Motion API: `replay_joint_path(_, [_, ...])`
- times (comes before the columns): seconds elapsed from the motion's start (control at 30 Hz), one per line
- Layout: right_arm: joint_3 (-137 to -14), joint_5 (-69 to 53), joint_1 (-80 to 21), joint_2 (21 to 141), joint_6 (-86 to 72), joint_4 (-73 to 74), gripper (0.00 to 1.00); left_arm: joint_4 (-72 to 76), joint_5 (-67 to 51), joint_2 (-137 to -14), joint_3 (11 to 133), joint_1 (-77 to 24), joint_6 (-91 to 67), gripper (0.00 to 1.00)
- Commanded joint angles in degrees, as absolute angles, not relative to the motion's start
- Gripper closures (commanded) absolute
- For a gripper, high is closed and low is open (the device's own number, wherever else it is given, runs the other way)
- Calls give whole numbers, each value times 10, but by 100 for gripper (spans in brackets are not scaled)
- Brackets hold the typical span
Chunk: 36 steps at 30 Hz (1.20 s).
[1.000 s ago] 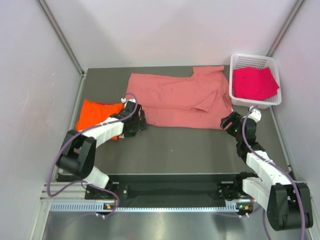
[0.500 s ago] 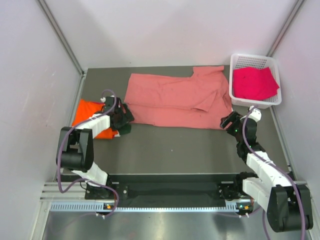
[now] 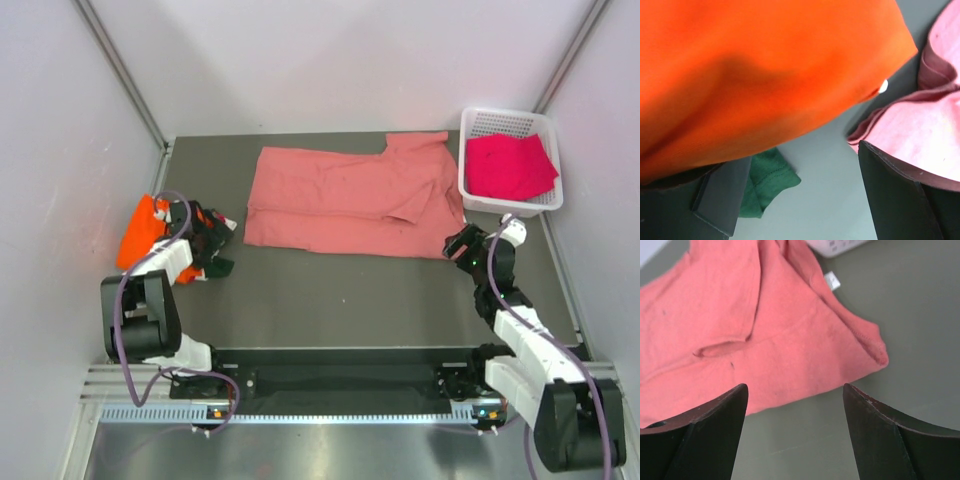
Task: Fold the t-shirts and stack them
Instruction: Fold the tshirt
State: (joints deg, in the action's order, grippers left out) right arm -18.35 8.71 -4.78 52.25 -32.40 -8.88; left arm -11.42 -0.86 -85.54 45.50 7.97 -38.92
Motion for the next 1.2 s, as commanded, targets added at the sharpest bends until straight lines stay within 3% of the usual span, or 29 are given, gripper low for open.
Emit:
replay_joint_path(0.0, [-178, 141, -55, 460, -329, -96, 23, -74, 11, -828, 438, 99, -396, 8])
replay_joint_path(0.2, [-149, 171, -54, 388, -332, -93, 23, -71, -18, -796, 436, 89, -388, 8])
replay_joint_path(0.6, [-158, 159, -54, 431, -340, -90, 20, -78, 14, -718, 432, 2, -412, 4])
replay_joint_path(0.8, [-157, 214, -54, 428, -395, -61, 25, -62, 11, -701, 431, 2, -424, 3])
replay_joint_path(0.93, [-161, 209, -53, 407, -463, -4, 28, 35, -22, -687, 378, 2, -440, 4])
replay_joint_path(1.17, [-108, 213, -51, 468, -570, -92, 36, 49, -18, -729, 370, -13, -433, 4])
